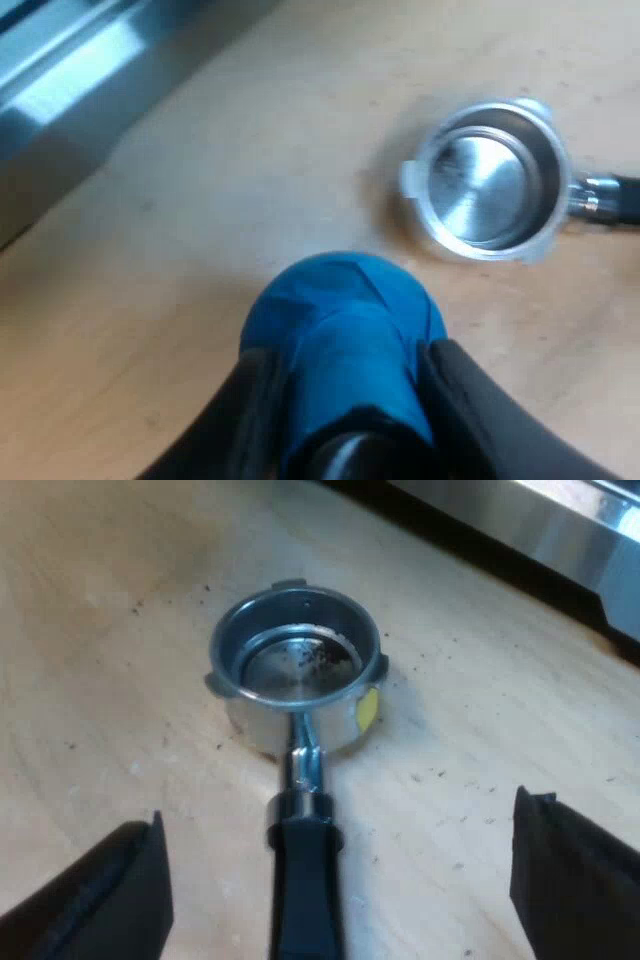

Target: Grind coffee beans and then tamp

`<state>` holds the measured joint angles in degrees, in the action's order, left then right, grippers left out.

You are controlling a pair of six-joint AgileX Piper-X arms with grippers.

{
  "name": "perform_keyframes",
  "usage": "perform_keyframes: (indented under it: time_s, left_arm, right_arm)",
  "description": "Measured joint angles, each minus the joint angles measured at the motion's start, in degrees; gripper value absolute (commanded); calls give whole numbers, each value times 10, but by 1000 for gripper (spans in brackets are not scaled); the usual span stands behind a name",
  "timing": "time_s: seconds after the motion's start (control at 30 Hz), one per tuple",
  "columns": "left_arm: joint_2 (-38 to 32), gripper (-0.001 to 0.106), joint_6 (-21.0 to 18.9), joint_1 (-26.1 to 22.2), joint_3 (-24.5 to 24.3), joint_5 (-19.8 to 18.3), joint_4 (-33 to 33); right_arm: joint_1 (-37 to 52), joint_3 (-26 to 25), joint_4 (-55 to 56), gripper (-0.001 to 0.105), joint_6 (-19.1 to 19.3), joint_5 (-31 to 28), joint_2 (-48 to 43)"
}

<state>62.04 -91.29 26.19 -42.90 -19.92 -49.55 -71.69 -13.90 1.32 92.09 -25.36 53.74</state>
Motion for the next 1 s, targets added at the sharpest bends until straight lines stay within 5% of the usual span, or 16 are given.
perform_keyframes:
  time_s: [0.3,0.5,1.0]
  left_arm:
    - [0,0,-79,123,0,18,77]
    - [17,0,-86,171,-7,56,94]
    - [131,0,-86,173,-46,62,98]
  right_arm:
    - [0,6,-13,71,0,33,0]
    - [0,6,-13,71,-3,33,0]
    - [0,6,-13,71,-34,33,0]
